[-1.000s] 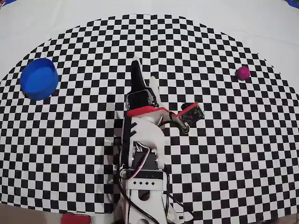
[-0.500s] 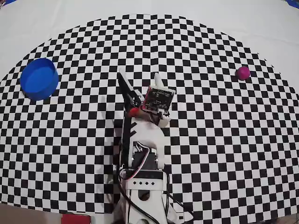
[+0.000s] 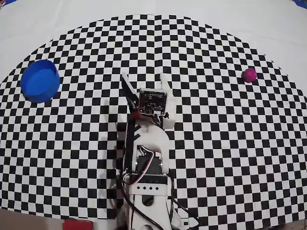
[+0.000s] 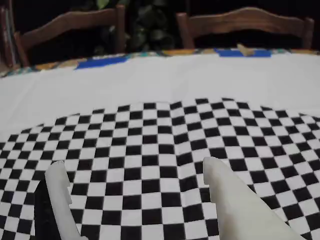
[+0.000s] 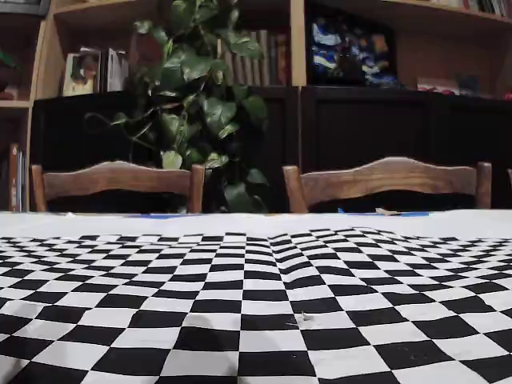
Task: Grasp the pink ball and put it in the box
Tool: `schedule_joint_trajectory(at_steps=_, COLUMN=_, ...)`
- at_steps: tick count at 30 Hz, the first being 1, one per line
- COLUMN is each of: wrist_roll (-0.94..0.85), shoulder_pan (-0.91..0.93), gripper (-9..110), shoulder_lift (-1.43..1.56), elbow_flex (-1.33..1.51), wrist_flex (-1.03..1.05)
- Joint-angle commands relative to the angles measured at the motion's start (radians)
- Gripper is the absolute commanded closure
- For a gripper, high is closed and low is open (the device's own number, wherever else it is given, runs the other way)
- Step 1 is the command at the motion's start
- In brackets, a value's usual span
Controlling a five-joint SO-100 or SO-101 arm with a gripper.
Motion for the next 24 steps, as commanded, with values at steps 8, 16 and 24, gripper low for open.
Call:
schedule_joint_trajectory(at_steps=8, wrist_roll=-0.009, shoulder_pan=0.086, gripper=70, shoulder_lift=-0.032, elbow_flex=0.008, wrist_flex=-0.055)
schedule_joint_trajectory(at_steps=16, wrist_roll=-0.009, shoulder_pan=0.186, gripper=70, shoulder_lift=-0.041, elbow_flex=0.008, wrist_flex=-0.054)
schedule_joint_trajectory(at_steps=24, wrist_roll=-0.009, shoulder_pan=0.298, gripper=70, shoulder_lift=-0.044, elbow_flex=0.008, wrist_flex=-0.058)
